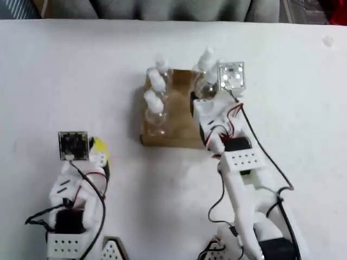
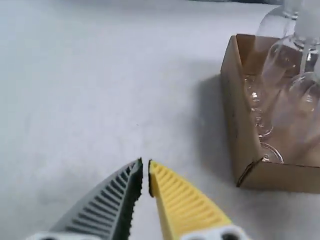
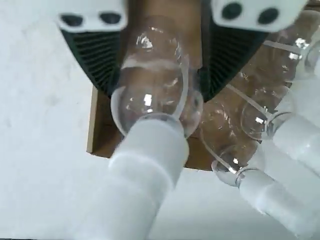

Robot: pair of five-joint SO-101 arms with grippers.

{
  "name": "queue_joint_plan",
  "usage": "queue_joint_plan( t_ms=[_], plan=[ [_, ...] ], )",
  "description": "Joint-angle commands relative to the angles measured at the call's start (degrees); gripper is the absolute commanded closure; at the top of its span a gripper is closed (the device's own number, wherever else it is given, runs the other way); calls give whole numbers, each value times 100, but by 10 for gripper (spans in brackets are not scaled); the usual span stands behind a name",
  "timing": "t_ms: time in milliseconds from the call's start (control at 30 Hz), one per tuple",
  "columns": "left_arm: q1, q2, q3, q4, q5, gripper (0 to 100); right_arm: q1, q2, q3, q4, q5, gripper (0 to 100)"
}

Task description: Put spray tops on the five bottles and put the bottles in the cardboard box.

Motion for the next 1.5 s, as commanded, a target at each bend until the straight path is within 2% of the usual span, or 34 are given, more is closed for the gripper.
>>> queue_joint_plan(
  t_ms=[0, 667, 1100, 1267, 1467],
  plan=[
    [-48, -66, -9, -185, -62, 980, 75, 207, 70, -637, 70, 983],
    [-101, -66, -9, -105, -62, 980, 66, 1429, 70, -1604, 70, 983],
    [-110, -66, -9, -105, -62, 980, 13, 1613, 246, -1613, 79, 983],
    [-110, -66, -9, -105, -62, 980, 4, 1596, 387, -1657, 818, 983],
    [-110, -66, -9, -105, -62, 980, 4, 1631, 413, -1569, 387, 983]
  ],
)
